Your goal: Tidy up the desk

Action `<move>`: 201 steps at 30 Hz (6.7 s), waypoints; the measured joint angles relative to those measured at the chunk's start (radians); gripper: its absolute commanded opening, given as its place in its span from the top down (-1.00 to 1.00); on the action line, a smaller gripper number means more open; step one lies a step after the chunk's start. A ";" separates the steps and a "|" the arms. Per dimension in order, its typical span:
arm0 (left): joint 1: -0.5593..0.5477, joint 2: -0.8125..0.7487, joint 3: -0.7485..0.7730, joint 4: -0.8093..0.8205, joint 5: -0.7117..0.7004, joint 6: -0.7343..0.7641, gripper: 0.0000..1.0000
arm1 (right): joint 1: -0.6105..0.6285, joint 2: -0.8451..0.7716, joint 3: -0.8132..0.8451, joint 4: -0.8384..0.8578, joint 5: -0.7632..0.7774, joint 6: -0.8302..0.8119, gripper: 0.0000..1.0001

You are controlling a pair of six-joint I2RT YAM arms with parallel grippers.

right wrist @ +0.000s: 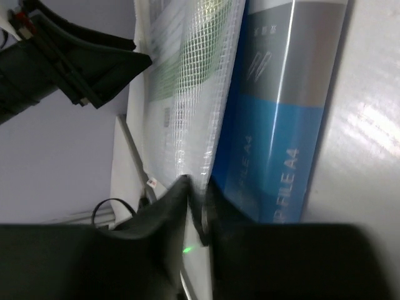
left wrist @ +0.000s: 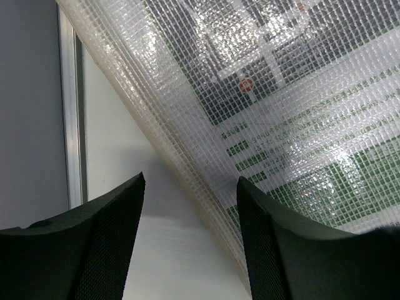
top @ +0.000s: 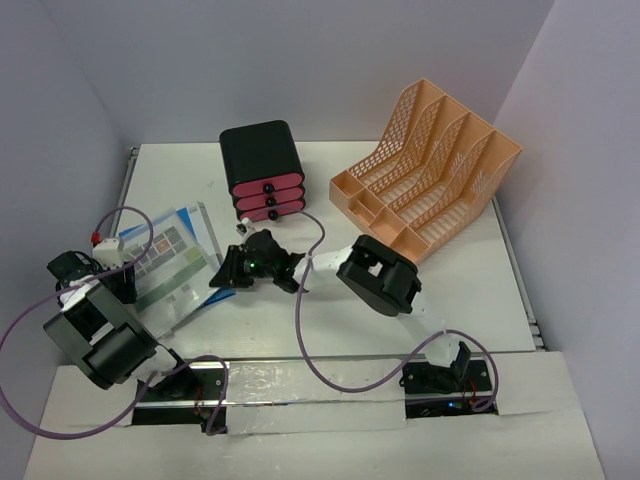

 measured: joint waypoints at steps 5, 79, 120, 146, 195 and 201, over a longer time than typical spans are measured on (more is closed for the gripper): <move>-0.001 -0.002 -0.002 0.003 0.011 0.015 -0.34 | -0.001 0.044 0.033 -0.002 -0.004 0.031 1.00; -1.423 -0.196 0.575 -0.777 0.258 0.447 1.00 | -0.018 -1.054 -0.234 -1.096 -0.034 -1.304 1.00; -1.477 -0.208 0.545 -0.134 -0.340 -0.376 1.00 | -0.078 -1.071 -0.242 -0.574 0.805 -0.198 -1.00; -1.602 -0.166 0.483 -0.043 -0.434 -0.350 1.00 | -0.141 -0.768 -0.205 -0.440 0.865 0.048 -0.97; -1.367 -0.434 0.580 -0.168 -0.362 -0.293 -0.83 | -0.169 -1.186 -0.253 -0.507 0.770 -0.563 1.00; -1.344 -0.414 0.550 -0.170 -0.347 -0.303 -0.82 | -0.173 -1.291 -0.141 -0.541 0.941 -0.668 1.00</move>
